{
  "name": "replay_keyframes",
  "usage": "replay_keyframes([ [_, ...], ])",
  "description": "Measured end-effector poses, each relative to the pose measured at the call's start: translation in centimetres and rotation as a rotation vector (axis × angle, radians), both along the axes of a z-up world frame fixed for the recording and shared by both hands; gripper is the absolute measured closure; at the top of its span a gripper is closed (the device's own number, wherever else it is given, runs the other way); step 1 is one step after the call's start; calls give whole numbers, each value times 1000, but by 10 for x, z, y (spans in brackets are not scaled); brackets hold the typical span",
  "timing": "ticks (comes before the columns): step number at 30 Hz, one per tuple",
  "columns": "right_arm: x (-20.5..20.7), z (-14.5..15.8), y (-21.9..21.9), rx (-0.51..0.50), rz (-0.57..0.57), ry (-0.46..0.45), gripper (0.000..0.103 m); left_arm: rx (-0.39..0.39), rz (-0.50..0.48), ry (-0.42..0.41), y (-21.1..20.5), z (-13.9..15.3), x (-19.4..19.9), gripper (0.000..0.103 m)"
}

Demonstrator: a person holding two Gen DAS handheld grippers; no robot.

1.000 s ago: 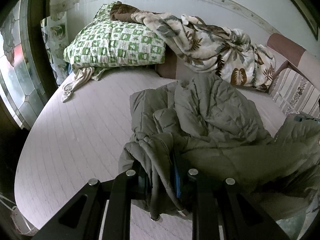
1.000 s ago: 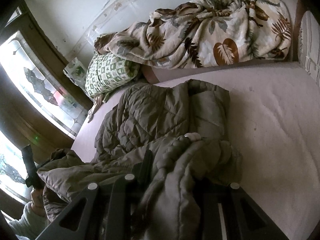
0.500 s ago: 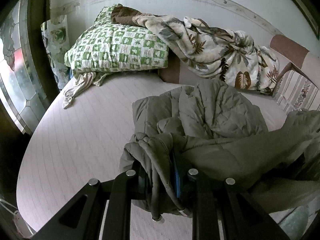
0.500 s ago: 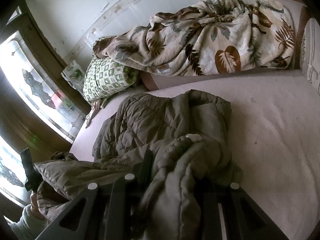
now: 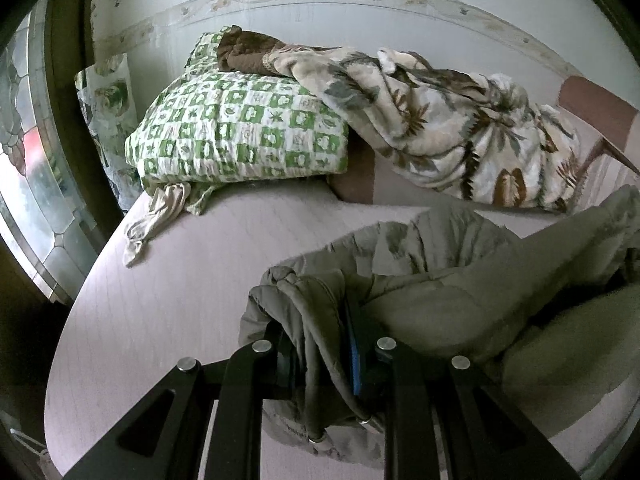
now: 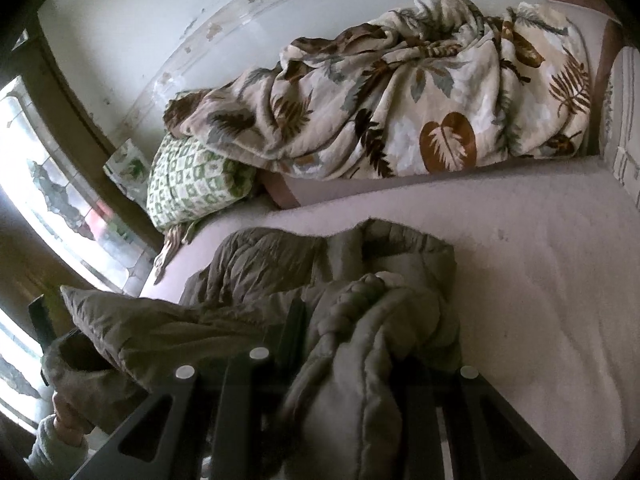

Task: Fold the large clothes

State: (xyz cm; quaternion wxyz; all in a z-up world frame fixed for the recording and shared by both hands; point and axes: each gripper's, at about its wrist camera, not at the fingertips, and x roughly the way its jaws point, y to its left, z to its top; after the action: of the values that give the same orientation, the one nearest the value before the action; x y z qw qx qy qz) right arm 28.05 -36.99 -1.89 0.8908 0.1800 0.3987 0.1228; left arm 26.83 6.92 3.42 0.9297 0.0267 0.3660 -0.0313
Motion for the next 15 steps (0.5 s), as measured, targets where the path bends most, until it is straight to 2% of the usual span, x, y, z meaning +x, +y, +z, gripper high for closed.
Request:
replay_keyframes([
  [7, 50, -9, -9, 8, -66, 32, 80, -8, 62, 42, 5, -14, 54, 83],
  [15, 113, -49, -5, -33, -107, 104, 80, 67, 105, 110, -15, -54, 120, 83],
])
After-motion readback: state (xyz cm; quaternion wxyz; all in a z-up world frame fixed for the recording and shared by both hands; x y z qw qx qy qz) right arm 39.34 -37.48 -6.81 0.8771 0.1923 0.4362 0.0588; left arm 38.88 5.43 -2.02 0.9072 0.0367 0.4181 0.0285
